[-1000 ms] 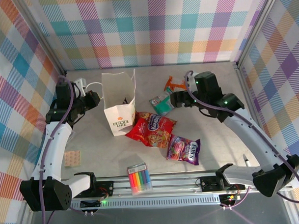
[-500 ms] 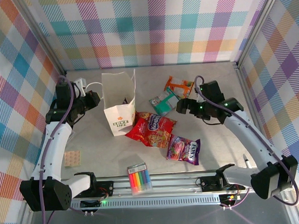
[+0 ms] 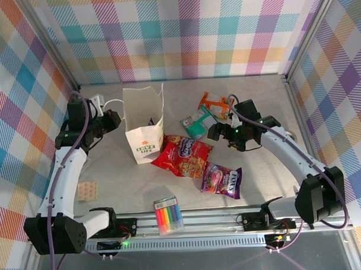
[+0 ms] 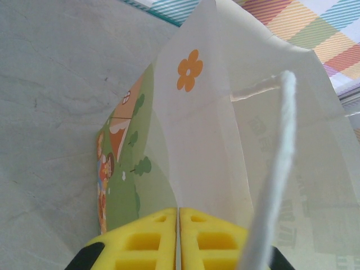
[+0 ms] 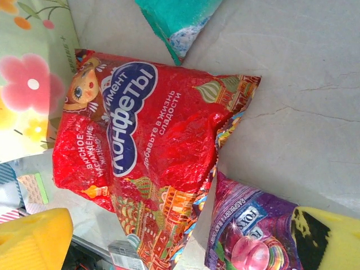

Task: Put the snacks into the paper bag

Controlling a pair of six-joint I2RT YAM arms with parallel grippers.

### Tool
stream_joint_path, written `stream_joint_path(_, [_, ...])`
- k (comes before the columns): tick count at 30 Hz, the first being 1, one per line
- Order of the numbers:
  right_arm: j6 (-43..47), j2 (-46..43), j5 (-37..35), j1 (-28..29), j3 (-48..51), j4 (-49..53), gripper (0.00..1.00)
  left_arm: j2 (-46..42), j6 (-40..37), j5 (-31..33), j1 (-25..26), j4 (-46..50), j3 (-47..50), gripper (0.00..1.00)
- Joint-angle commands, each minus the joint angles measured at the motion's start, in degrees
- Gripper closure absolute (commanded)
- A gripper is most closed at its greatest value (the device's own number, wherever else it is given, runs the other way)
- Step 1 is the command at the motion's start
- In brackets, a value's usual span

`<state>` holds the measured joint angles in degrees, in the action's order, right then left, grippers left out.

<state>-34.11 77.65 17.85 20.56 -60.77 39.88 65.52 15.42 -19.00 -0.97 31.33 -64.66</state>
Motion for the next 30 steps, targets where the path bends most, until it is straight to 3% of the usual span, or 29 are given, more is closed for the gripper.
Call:
stream_joint_path(1, [-0.6, 0.4, 1.4, -0.6, 0.9, 0.4, 0.01, 0.6, 0.0, -0.4, -0.5, 0.7, -1.3, 0.9])
stream_joint_path(8, [-0.9, -2.0, -2.0, -1.5, 2.7, 6.1, 0.01, 0.9, 0.0, -0.6, -0.5, 0.9, -1.4, 0.89])
stream_joint_path(22, [-5.6, -16.2, -8.9, -6.7, 11.9, 18.7, 0.01, 2.2, 0.1, -1.7, -0.5, 0.8, -2.0, 0.89])
stream_joint_path(30, [-6.3, -15.4, -1.9, -8.6, 18.7, 14.6, 0.01, 1.6, 0.4, -1.8, -0.5, 0.6, -1.8, 0.89])
